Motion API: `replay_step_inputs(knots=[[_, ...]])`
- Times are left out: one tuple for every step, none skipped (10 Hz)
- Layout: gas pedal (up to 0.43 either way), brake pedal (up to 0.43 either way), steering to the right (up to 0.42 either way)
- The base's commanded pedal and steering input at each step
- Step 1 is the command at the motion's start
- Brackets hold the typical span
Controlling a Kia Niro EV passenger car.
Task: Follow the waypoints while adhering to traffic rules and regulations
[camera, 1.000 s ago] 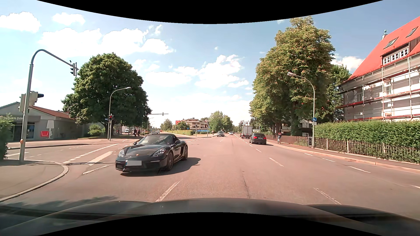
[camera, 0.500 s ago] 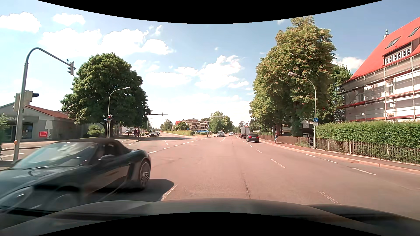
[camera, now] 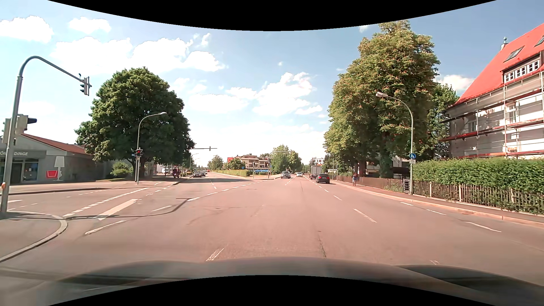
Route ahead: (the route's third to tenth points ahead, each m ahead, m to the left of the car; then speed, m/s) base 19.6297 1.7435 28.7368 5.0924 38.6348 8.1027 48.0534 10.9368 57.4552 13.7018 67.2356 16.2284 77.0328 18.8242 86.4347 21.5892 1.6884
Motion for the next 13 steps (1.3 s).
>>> replay_step_inputs(knots=[[0.35,0.0,0.0],[0.35,0.0,0.0],[0.35,0.0,0.0],[0.35,0.0,0.0],[0.35,0.0,0.0],[0.35,0.0,-0.001],[0.35,0.0,-0.001],[0.358,0.0,-0.002],[0.39,0.0,-0.003],[0.39,0.0,-0.003],[0.39,0.0,-0.005],[0.39,0.0,-0.007],[0.378,0.0,-0.009]])
